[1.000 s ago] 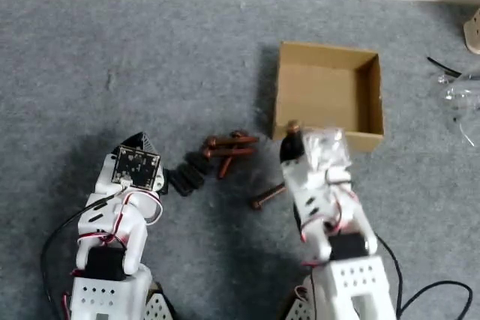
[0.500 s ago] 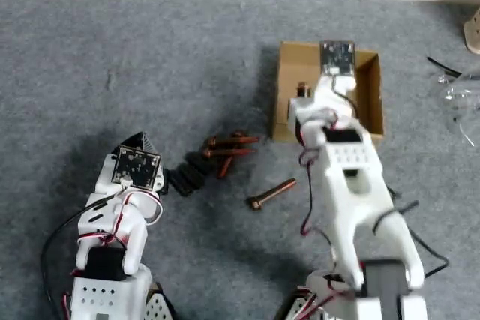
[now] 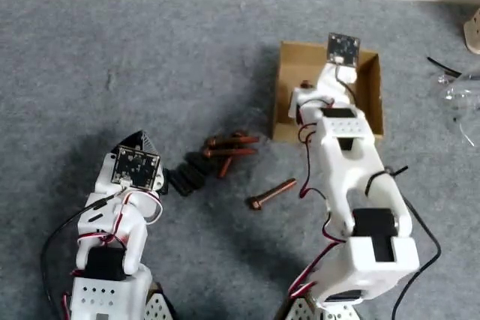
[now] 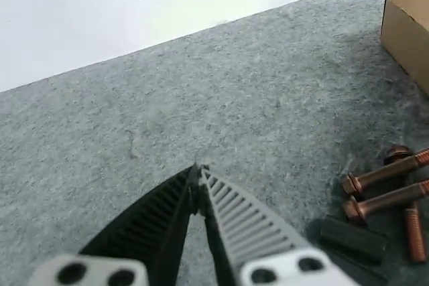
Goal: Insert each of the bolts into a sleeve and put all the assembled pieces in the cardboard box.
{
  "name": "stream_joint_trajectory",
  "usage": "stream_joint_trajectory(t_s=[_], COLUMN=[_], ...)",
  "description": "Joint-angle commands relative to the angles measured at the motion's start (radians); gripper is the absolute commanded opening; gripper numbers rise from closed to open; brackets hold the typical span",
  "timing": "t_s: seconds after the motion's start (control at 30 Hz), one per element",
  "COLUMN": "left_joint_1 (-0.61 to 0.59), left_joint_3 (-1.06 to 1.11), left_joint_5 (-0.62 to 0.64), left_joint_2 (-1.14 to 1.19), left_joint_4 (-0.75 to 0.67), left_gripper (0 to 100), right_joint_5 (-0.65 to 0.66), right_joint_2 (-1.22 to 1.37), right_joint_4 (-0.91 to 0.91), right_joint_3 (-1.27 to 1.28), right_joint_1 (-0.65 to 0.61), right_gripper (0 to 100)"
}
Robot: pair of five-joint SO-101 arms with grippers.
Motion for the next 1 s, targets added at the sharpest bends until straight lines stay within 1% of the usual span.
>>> stream_joint_trajectory(t_s=[0.0, 0.1, 0.17, 0.23, 0.33, 0.4, 0.63, 0.8, 0.9, 0.97], left_joint_1=[-0.008, -0.008, -0.008, -0.008, -0.008, -0.008, -0.01, -0.01, -0.01, -0.013], left_joint_3=[0.022, 0.022, 0.022, 0.022, 0.022, 0.022, 0.022, 0.022, 0.022, 0.022], left_joint_5=[-0.002, -0.002, -0.002, -0.002, -0.002, -0.002, -0.002, -0.002, -0.002, 0.002], left_joint_2=[0.005, 0.005, 0.005, 0.005, 0.005, 0.005, 0.005, 0.005, 0.005, 0.005], left_joint_4=[-0.028, -0.028, -0.026, -0.026, -0.025, -0.023, -0.025, -0.028, -0.028, -0.028], left_gripper=[1, 1, 1, 1, 1, 1, 1, 1, 1, 1], right_joint_5=[-0.014, -0.009, -0.008, 0.0, 0.089, 0.121, 0.12, 0.121, 0.127, 0.138], right_joint_2=[-0.001, 0.007, 0.004, 0.004, 0.004, 0.004, -0.028, -0.237, -0.392, -0.496], right_joint_4=[-0.048, -0.048, -0.047, -0.025, 0.002, 0.002, 0.012, 0.116, 0.111, 0.111], right_joint_3=[-0.058, -0.058, -0.054, -0.056, -0.056, -0.051, -0.05, 0.016, 0.151, 0.234], right_joint_1=[0.039, 0.05, 0.05, 0.05, 0.031, 0.019, 0.01, -0.015, -0.065, -0.127], right_gripper=[0.9, 1.0, 3.4, 10.2, 22.3, 25.8, 25.5, 25.5, 25.5, 25.5])
